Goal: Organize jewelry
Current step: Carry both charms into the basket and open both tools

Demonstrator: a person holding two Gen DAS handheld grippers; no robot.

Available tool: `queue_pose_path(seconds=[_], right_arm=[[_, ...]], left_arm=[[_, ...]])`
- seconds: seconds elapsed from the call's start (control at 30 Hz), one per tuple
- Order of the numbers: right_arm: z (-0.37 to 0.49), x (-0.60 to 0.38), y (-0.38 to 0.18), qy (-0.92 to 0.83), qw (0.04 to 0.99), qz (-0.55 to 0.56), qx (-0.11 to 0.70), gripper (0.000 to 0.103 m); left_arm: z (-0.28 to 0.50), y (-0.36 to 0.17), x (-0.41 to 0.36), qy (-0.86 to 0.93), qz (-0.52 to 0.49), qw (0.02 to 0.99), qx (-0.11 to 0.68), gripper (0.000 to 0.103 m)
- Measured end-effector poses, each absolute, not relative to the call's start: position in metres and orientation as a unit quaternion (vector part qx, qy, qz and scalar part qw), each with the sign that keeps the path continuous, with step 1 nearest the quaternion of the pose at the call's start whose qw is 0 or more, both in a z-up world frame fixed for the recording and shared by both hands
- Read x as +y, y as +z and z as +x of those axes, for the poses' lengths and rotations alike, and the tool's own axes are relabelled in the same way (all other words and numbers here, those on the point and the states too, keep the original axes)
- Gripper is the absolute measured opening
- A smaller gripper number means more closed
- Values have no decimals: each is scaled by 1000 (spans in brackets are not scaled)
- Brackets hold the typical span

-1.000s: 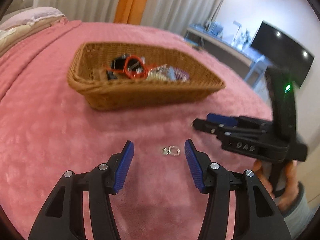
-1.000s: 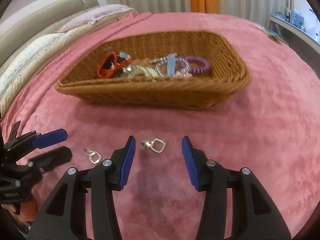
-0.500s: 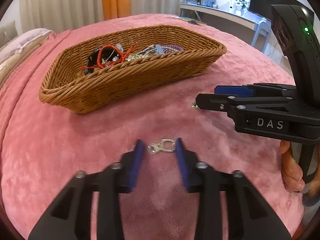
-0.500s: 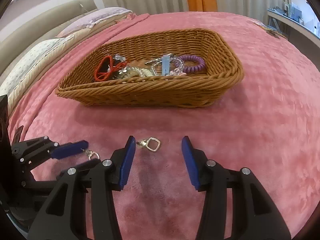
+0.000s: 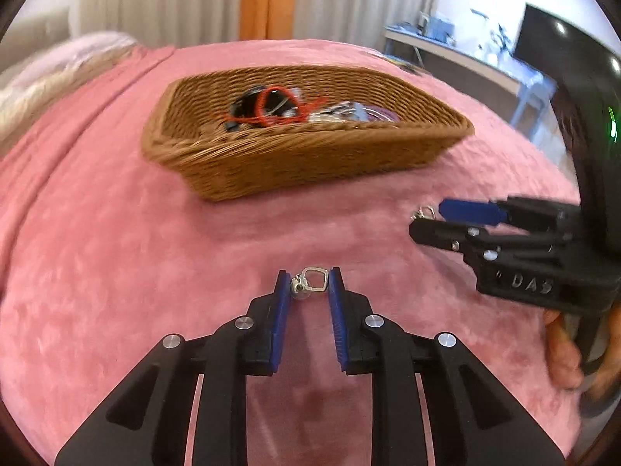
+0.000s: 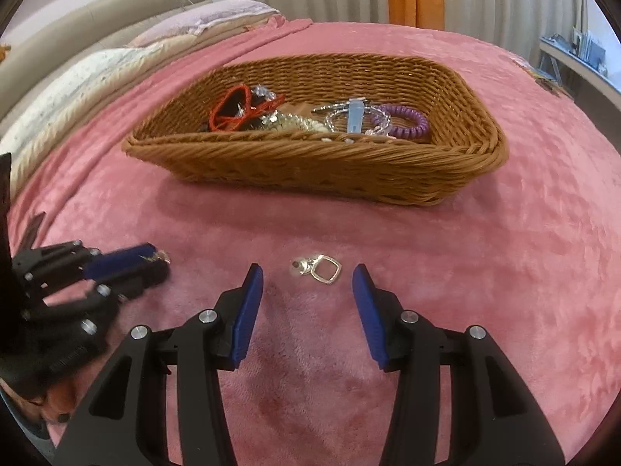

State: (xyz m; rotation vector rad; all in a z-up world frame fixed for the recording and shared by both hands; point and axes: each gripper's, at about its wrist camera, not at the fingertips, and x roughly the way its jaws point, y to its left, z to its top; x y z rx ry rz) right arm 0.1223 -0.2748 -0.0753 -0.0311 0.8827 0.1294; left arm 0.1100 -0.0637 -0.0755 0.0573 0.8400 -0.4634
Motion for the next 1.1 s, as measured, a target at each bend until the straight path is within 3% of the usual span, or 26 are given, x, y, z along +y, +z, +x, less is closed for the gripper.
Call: queue_pose_path(seconds=[0.27, 0.37, 0.8, 1.1], right_arm=[[129, -259, -81, 24, 901, -66, 428, 41], [127, -255, -81, 26, 902, -77, 425, 21], [99, -254, -62, 50, 923, -81, 373, 21], [73, -251, 10, 59, 950, -54, 301, 21]], left_arm=[[106, -76, -70, -244, 36, 885, 396, 19], [108, -76, -69, -245, 31, 884, 397, 19], [98, -68, -62, -253, 24, 895, 367, 19], [76, -13, -57, -269, 4, 921, 282, 19]])
